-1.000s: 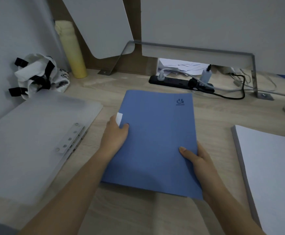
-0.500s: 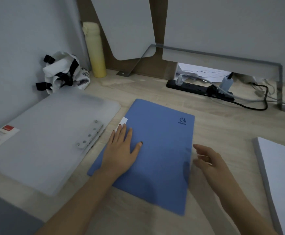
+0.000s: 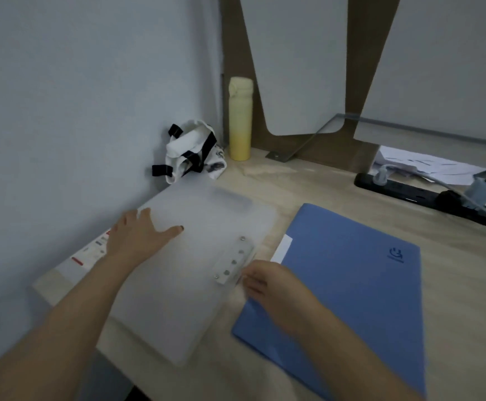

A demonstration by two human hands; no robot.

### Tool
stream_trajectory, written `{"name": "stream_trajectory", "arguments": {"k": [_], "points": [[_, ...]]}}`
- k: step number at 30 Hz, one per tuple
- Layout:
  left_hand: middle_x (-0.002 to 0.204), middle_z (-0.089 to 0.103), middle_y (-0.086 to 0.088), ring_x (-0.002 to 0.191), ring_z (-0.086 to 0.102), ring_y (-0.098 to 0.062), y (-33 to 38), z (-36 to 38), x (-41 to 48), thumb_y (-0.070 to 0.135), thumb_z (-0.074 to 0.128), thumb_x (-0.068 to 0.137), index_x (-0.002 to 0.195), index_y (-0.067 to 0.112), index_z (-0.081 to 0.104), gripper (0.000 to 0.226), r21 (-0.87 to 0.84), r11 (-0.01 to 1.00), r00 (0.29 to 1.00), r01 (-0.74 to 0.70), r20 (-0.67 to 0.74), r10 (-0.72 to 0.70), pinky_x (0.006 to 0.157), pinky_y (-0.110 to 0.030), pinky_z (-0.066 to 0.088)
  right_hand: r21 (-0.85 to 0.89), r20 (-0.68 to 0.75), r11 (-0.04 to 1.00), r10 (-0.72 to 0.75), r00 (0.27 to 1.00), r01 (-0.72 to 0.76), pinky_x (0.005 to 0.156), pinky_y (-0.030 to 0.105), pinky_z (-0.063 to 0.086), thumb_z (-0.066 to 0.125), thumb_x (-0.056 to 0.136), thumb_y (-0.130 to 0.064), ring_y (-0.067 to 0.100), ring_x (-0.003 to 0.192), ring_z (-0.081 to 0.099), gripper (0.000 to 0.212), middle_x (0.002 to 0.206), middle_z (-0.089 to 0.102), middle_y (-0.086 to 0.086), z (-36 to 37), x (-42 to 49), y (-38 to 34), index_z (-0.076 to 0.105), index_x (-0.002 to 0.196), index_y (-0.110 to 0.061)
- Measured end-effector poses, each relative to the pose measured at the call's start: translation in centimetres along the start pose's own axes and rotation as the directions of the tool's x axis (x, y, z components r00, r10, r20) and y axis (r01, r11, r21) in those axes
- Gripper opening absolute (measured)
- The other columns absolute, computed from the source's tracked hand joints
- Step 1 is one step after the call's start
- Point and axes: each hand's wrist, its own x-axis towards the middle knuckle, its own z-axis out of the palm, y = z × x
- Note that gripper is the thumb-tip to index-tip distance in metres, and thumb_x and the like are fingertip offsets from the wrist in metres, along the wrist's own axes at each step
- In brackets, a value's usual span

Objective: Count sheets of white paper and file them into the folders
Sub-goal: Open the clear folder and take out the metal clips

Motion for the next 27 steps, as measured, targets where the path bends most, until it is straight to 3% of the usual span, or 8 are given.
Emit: {"name": "stream_trajectory", "arguments": {"k": [3, 7, 10, 14, 18, 21, 24, 27], "points": [[0.151, 0.029, -0.017, 0.14, 0.024, -0.034, -0.4, -0.2, 0.7, 0.064, 0.057, 0.076, 0.145, 0.008, 0.026, 0.094, -0.044, 0.999, 1.0, 0.016, -0.023, -0.017, 0.112, -0.044, 0.023, -0.037, 0.002, 0.998, 0.052, 0.999, -0.051, 0.084, 0.031, 0.046, 0.052, 0.087, -0.009, 0.026, 0.079, 0.055, 0.009, 0.089, 0.057, 0.012, 2.0, -0.2, -0.1, 0.059, 0.093, -0.006], [0.142, 0.037, -0.022, 0.133, 0.03, -0.037, -0.2, 0.0, 1.4, 0.069, 0.056, 0.073, 0.139, 0.007, 0.035, 0.093, -0.004, 0.999, 0.995, 0.052, -0.081, -0.052, 0.107, -0.045, 0.028, 0.011, -0.064, 0.999, 0.037, 0.997, -0.036, 0.058, 0.023, 0.034, 0.047, 0.087, -0.004, 0.012, 0.053, 0.031, 0.03, 0.063, 0.031, 0.001, 2.5, 0.1, 0.2, 0.035, 0.063, -0.017], [0.136, 0.04, -0.024, 0.129, 0.033, -0.037, 0.6, -0.3, 1.5, 0.071, 0.054, 0.072, 0.131, 0.002, 0.042, 0.092, -0.016, 0.994, 0.992, 0.107, -0.069, -0.108, 0.105, -0.044, 0.03, 0.09, -0.096, 0.996, -0.004, 0.995, 0.013, 0.063, 0.028, 0.041, 0.045, 0.085, -0.003, 0.016, 0.063, 0.042, 0.007, 0.074, 0.043, 0.004, 2.3, 0.6, 0.3, 0.045, 0.081, -0.009], [0.141, 0.04, -0.025, 0.13, 0.036, -0.039, 0.4, -1.8, 2.2, 0.063, 0.045, 0.084, 0.133, -0.003, 0.044, 0.082, -0.087, 0.985, 0.984, 0.148, 0.114, -0.138, 0.108, -0.042, 0.032, 0.08, -0.162, 0.992, -0.084, 0.983, 0.098, 0.065, 0.03, 0.042, 0.044, 0.085, -0.002, 0.02, 0.076, 0.048, 0.014, 0.087, 0.051, 0.006, 1.3, 0.3, 0.4, 0.05, 0.094, -0.01], [0.152, 0.032, -0.008, 0.135, 0.038, -0.028, 0.7, -2.9, -0.7, 0.046, 0.049, 0.091, 0.145, 0.01, 0.032, 0.066, -0.367, 0.922, 0.966, 0.127, 0.256, -0.031, 0.102, -0.034, 0.032, 0.05, -0.225, 0.974, -0.204, 0.953, 0.22, 0.059, 0.027, 0.046, 0.041, 0.087, 0.002, 0.019, 0.072, 0.053, 0.033, 0.084, 0.056, -0.002, -0.6, -0.6, 0.2, 0.05, 0.092, -0.029], [0.148, 0.038, -0.002, 0.12, 0.047, -0.021, 2.1, -3.2, -3.6, 0.042, 0.05, 0.091, 0.143, 0.019, 0.036, 0.059, -0.502, 0.863, 0.977, 0.058, 0.208, 0.055, 0.094, -0.029, 0.032, 0.019, -0.285, 0.963, -0.252, 0.925, 0.269, 0.077, 0.037, 0.051, 0.046, 0.086, -0.004, 0.022, 0.094, 0.06, 0.054, 0.119, 0.057, 0.001, -2.7, -1.7, 0.5, 0.038, 0.136, -0.023], [0.119, 0.056, 0.005, 0.093, 0.056, -0.008, 5.5, -3.4, -5.8, 0.038, 0.048, 0.094, 0.129, 0.023, 0.045, 0.039, -0.579, 0.815, 0.981, -0.019, 0.145, 0.126, 0.076, -0.016, 0.036, 0.007, -0.368, 0.944, -0.304, 0.878, 0.33, 0.089, 0.043, 0.048, 0.05, 0.085, -0.011, 0.025, 0.108, 0.056, 0.065, 0.133, 0.049, 0.001, -5.9, -2.9, 0.6, 0.029, 0.143, -0.03], [0.131, 0.05, 0.003, 0.115, 0.053, -0.016, 9.5, -2.0, -7.4, 0.038, 0.048, 0.093, 0.138, 0.022, 0.04, 0.048, -0.63, 0.772, 0.969, -0.083, 0.128, 0.209, 0.091, -0.026, 0.037, -0.008, -0.439, 0.931, -0.332, 0.835, 0.366, 0.095, 0.044, 0.045, 0.052, 0.084, -0.014, 0.026, 0.112, 0.054, 0.063, 0.13, 0.051, 0.003, -9.9, -4.9, 0.6, 0.033, 0.141, -0.031]]}}
